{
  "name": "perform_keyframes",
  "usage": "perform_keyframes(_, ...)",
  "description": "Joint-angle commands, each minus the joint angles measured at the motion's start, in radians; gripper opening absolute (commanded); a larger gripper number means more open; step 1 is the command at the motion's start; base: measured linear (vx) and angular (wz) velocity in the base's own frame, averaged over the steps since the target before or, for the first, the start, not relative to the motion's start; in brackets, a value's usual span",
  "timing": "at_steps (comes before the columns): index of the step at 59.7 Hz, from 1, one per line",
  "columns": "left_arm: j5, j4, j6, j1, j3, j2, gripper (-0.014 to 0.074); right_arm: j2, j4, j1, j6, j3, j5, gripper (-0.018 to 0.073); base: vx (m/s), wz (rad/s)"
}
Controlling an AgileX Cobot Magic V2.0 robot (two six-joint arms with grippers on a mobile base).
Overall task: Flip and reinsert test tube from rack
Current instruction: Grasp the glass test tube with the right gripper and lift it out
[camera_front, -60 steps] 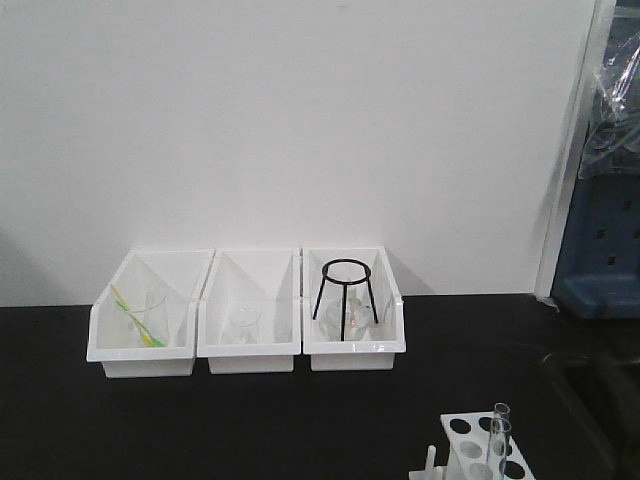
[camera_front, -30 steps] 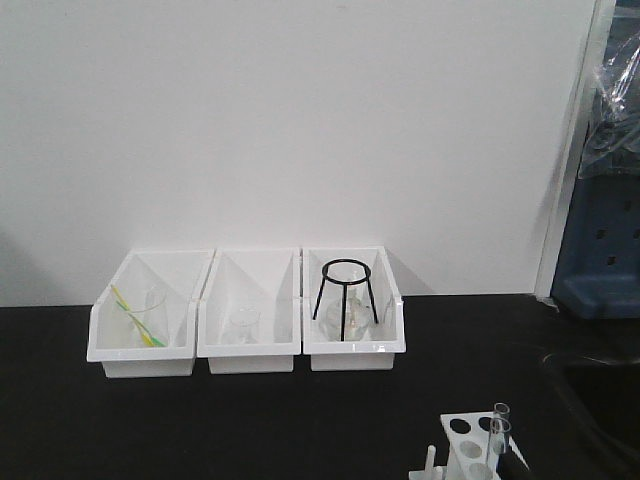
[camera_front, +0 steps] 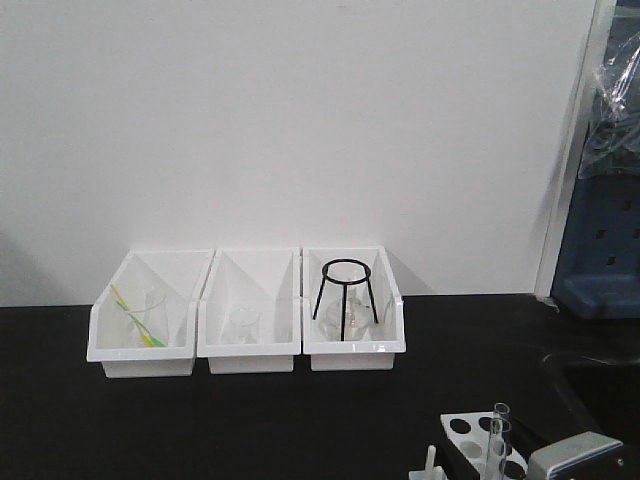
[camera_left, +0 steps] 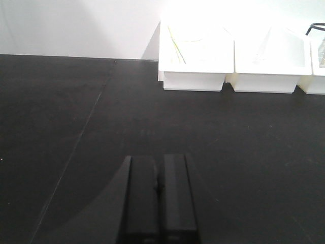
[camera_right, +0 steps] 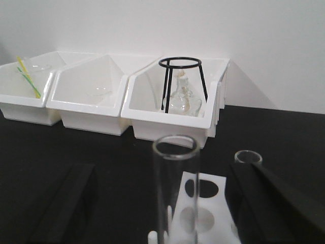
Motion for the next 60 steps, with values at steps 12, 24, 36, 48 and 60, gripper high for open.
perform_keyframes(12,-0.079,-0.005,0.000,-0.008,0.002,-0.011,-0.0006,0.026,0.007,-0.002,0.000,-0.040,-0.215,0.0515,0.00,0.00)
perform_keyframes(24,-0.079,-0.005,0.000,-0.008,0.002,-0.011,-0.0006,0.026,0.033,-0.002,-0.003,-0.041,-0.215,0.0232,0.00,0.00)
perform_keyframes(36,-0.079,-0.005,0.000,-0.008,0.002,-0.011,-0.0006,0.026,0.036,-0.002,-0.010,-0.041,-0.215,-0.0015,0.00,0.00)
perform_keyframes(48,-0.079,-0.005,0.000,-0.008,0.002,-0.011,-0.0006,0.000,0.036,-0.002,-0.010,-0.041,-0.209,-0.0012,0.00,0.00)
perform_keyframes(60,-0.079,-0.005,0.000,-0.008,0.002,-0.011,-0.0006,-0.144,0.036,-0.002,-0.006,-0.050,-0.039,-0.0012,0.00,0.00)
